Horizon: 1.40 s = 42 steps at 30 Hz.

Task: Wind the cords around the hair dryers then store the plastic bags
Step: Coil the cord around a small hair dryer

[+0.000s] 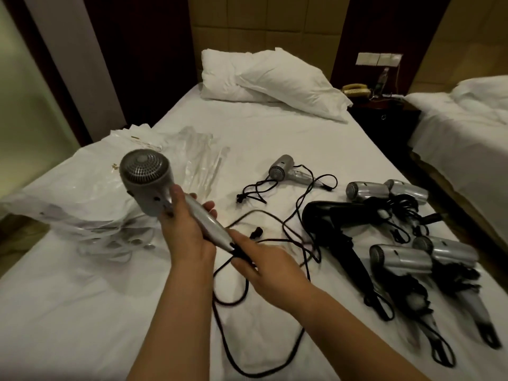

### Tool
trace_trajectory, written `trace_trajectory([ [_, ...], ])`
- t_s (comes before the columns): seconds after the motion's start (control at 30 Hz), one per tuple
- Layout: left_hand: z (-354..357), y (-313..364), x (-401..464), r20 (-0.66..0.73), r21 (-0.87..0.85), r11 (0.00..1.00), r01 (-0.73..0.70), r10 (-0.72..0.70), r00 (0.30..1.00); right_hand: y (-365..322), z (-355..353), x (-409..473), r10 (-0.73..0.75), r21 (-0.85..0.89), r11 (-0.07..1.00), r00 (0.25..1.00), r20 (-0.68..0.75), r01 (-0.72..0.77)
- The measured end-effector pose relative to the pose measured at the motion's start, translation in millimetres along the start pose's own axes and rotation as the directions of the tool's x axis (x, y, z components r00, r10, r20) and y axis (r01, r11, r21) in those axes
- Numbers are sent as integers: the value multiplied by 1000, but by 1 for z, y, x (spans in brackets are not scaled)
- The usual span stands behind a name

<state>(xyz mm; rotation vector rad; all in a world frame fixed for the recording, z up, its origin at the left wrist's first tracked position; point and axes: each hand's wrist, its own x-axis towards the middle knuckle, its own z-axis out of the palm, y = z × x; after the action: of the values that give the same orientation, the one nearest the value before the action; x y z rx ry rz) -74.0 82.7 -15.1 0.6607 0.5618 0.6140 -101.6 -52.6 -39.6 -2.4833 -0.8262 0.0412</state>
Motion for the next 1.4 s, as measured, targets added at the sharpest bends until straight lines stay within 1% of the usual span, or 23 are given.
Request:
trace_trajectory([
  [0.07, -4, 10, -9, 68, 86, 991, -104, 99, 993, -8, 5, -15, 52, 150, 987, 996, 77, -63],
  [0.1, -5, 14, -15, 111, 108, 986, -124, 112, 987, -13, 9, -23, 79, 242, 965, 993, 88, -98],
  [0.13, -7, 15, -20, 149, 133, 984, -122, 102, 984, -15, 13, -29, 101, 277, 954, 992, 80, -119],
  [0.17, -8, 13, -26, 178, 178, 978, -106, 74, 981, -17, 17, -32, 116, 237, 963, 991, 63, -128],
  [0.23, -15, 2, -40, 233, 320, 944, -86, 10, 972, -18, 28, -40, 142, 18, 990, 990, -10, -142],
  [0.3, -24, -14, -56, 323, 474, 871, -132, -32, 946, -20, 38, -49, 156, -239, 955, 982, -106, -177],
  [0.33, -29, -20, -61, 353, 525, 835, -162, -40, 935, -24, 40, -52, 162, -278, 943, 982, -93, -182],
  [0.37, -33, -25, -65, 364, 559, 810, -177, -48, 930, -26, 41, -56, 174, -256, 947, 980, -95, -193],
  [0.43, -40, -30, -70, 363, 591, 791, -158, -86, 928, -20, 48, -68, 145, -152, 975, 983, -112, -161],
  [0.47, -44, -31, -72, 369, 594, 790, -151, -101, 924, -17, 48, -70, 162, -64, 984, 985, -60, -165],
  [0.5, -48, -31, -72, 380, 602, 782, -160, -105, 919, -13, 42, -73, 192, 100, 974, 976, 105, -203],
  [0.53, -53, -29, -73, 397, 623, 761, -180, -109, 912, -7, 37, -79, 168, 236, 945, 955, 244, -226],
  [0.57, -59, -27, -74, 421, 650, 730, -209, -117, 899, 0, 31, -82, 125, 283, 933, 936, 328, -224],
  [0.6, -65, -24, -75, 451, 681, 691, -243, -135, 882, 6, 24, -86, 99, 264, 942, 920, 379, -210],
  [0.7, -87, -17, -74, 515, 767, 542, -344, -199, 834, 24, 10, -90, 93, 24, 993, 872, 481, -120],
  [0.8, -106, -16, -80, 517, 822, 420, -385, -264, 815, 36, -15, -89, 106, -89, 993, 898, 427, -75],
  [0.93, -116, -15, -89, 546, 829, 364, -425, -361, 756, 38, -45, -93, 92, -39, 996, 956, 279, -85],
  [1.03, -115, -9, -93, 576, 817, 319, -480, -416, 704, 37, -63, -93, 107, -28, 994, 988, 114, -104],
  [1.1, -117, -4, -95, 600, 800, 310, -514, -453, 660, 42, -71, -95, 109, -14, 994, 994, -17, -109],
  [1.17, -119, 1, -97, 610, 789, 314, -528, -499, 615, 49, -73, -98, 141, 48, 989, 986, -93, -137],
  [1.27, -123, 3, -103, 608, 784, 312, -536, -559, 564, 57, -71, -99, 140, 84, 987, 989, -51, -135],
  [1.33, -126, 4, -106, 602, 790, 323, -521, -571, 558, 58, -66, -100, 117, 126, 985, 993, 18, -118],
  [1.4, -129, 6, -108, 590, 802, 345, -487, -586, 555, 54, -62, -103, 114, 224, 966, 989, 90, -132],
])
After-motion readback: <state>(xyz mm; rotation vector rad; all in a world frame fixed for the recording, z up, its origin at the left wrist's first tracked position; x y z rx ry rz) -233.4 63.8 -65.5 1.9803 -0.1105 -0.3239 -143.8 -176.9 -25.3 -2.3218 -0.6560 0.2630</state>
